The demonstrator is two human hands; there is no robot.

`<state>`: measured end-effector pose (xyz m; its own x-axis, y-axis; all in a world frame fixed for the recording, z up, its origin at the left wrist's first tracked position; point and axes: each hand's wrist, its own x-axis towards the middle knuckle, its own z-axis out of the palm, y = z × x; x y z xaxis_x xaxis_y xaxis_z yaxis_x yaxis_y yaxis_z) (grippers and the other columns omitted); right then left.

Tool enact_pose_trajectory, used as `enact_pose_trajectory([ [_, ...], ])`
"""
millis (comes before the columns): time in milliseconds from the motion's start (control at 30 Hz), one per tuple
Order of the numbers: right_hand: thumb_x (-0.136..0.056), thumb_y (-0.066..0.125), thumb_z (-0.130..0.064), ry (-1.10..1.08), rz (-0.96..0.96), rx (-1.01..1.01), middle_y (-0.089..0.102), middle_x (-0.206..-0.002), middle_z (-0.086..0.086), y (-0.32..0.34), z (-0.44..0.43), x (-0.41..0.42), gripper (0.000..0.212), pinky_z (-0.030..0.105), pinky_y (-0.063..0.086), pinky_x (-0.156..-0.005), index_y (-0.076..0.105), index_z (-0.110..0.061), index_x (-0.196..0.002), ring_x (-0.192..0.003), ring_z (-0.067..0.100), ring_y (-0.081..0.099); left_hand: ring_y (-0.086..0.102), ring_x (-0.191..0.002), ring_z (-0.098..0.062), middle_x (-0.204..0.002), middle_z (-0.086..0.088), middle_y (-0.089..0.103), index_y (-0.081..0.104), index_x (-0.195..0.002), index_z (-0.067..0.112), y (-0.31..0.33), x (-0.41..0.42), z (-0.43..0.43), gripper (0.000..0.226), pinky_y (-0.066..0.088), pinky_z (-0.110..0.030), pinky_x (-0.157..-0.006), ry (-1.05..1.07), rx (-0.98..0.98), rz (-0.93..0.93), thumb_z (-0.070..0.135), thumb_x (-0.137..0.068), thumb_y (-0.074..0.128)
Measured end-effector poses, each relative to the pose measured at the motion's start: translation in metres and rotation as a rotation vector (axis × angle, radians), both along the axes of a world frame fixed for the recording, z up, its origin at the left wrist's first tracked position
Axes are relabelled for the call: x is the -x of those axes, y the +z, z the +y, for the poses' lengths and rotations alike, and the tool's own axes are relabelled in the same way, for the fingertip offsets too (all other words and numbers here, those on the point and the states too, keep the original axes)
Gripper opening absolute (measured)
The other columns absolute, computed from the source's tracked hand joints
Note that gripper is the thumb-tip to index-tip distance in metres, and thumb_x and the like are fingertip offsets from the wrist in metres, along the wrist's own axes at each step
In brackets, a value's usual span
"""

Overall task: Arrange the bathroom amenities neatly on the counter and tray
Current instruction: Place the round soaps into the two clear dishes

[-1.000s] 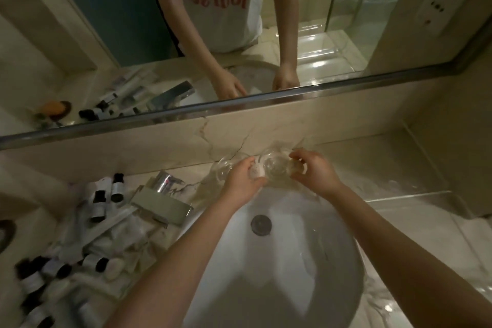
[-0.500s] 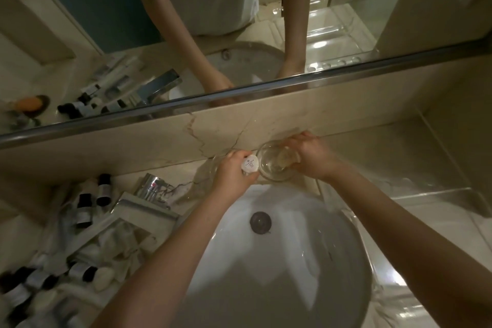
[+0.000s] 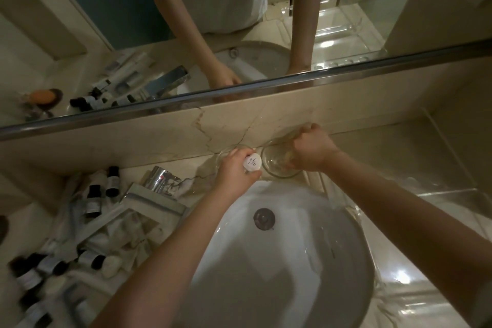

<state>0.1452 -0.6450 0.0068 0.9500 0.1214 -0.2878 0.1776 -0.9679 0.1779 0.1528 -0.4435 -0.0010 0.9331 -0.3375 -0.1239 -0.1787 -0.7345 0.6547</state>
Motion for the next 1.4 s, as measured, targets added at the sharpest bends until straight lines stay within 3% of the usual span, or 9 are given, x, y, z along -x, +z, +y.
enact_pose_trajectory([
  [67, -0.078, 0.039, -0.074, -0.027, -0.045, -0.061, 0.059, -0.124, 0.009, -0.001, -0.006, 0.003, 0.075, 0.039, 0.033, -0.098, 0.059, -0.013, -0.117, -0.115, 0.027, 0.050, 0.055, -0.099, -0.024, -0.106, -0.010, 0.061, 0.062, -0.106, 0.010, 0.001, 0.000, 0.001, 0.039, 0.041, -0.028, -0.084, 0.001, 0.010, 0.006, 0.013, -0.069, 0.075],
  [167, -0.078, 0.056, -0.057, 0.060, -0.025, -0.207, 0.047, -0.136, 0.005, 0.007, -0.018, 0.004, 0.065, 0.039, 0.033, -0.100, 0.047, -0.019, -0.131, -0.129, 0.025, 0.037, 0.055, -0.101, -0.024, -0.108, -0.009, 0.061, 0.062, -0.107, 0.010, 0.003, -0.003, 0.003, 0.041, 0.044, -0.032, -0.090, 0.005, 0.016, 0.008, 0.013, -0.069, 0.076],
  [300, -0.077, 0.063, -0.038, 0.146, 0.085, -0.181, 0.045, -0.138, 0.001, 0.007, -0.014, -0.004, 0.051, 0.036, 0.033, -0.102, 0.054, -0.024, -0.126, -0.131, 0.021, 0.032, 0.056, -0.099, -0.024, -0.107, -0.009, 0.060, 0.062, -0.106, 0.010, 0.003, -0.004, 0.003, 0.039, 0.042, -0.028, -0.086, 0.002, 0.028, 0.022, 0.012, -0.069, 0.076],
  [500, -0.074, 0.064, -0.049, 0.079, -0.019, -0.196, 0.059, -0.124, -0.001, -0.003, -0.009, 0.000, 0.046, 0.034, 0.035, -0.095, 0.064, -0.027, -0.114, -0.125, 0.023, 0.042, 0.056, -0.100, -0.025, -0.107, -0.009, 0.061, 0.062, -0.108, 0.008, 0.000, -0.002, -0.003, 0.041, 0.041, -0.029, -0.087, 0.013, 0.013, 0.013, 0.012, -0.069, 0.076],
  [700, -0.039, 0.082, -0.055, -0.032, -0.243, -0.219, 0.065, -0.071, -0.002, -0.022, -0.007, 0.016, 0.049, 0.032, 0.046, -0.060, 0.072, -0.023, -0.074, -0.072, 0.027, 0.062, 0.053, -0.107, -0.024, -0.113, -0.007, 0.060, 0.062, -0.112, 0.011, -0.006, -0.012, -0.031, 0.043, 0.032, -0.022, -0.079, -0.029, -0.114, 0.001, 0.018, -0.071, 0.074],
  [933, -0.056, 0.077, -0.049, -0.162, -0.228, -0.292, 0.063, -0.101, 0.004, -0.025, -0.018, 0.013, 0.047, 0.038, 0.038, -0.081, 0.071, -0.021, -0.093, -0.102, 0.031, 0.052, 0.037, -0.119, -0.025, -0.121, -0.005, 0.050, 0.059, -0.118, 0.016, -0.028, -0.022, -0.054, 0.049, 0.029, -0.030, -0.099, -0.133, -0.249, -0.055, 0.030, -0.073, 0.073],
  [1067, -0.043, 0.084, -0.047, -0.169, -0.246, -0.327, 0.066, -0.089, 0.003, -0.029, -0.020, 0.014, 0.048, 0.039, 0.044, -0.071, 0.072, -0.021, -0.081, -0.090, 0.032, 0.057, 0.037, -0.117, -0.024, -0.118, -0.003, 0.053, 0.061, -0.118, 0.017, -0.031, -0.025, -0.054, 0.049, 0.030, -0.029, -0.098, -0.141, -0.220, -0.045, 0.028, -0.072, 0.074],
  [1233, -0.065, 0.074, -0.045, -0.140, -0.204, -0.375, 0.058, -0.119, 0.000, -0.025, -0.021, 0.012, 0.050, 0.040, 0.034, -0.088, 0.067, -0.023, -0.109, -0.118, 0.029, 0.042, 0.038, -0.116, -0.025, -0.119, -0.005, 0.056, 0.061, -0.118, 0.014, -0.033, -0.024, -0.052, 0.048, 0.030, -0.028, -0.097, -0.157, -0.174, -0.028, 0.021, -0.072, 0.074],
  [1400, -0.068, 0.073, -0.045, -0.164, -0.181, -0.389, 0.056, -0.124, -0.001, -0.022, -0.020, 0.015, 0.052, 0.039, 0.032, -0.091, 0.064, -0.028, -0.116, -0.121, 0.028, 0.039, 0.038, -0.116, -0.024, -0.121, -0.005, 0.056, 0.061, -0.119, 0.013, -0.030, -0.023, -0.051, 0.047, 0.024, -0.017, -0.090, -0.173, -0.165, -0.029, 0.018, -0.074, 0.073],
])
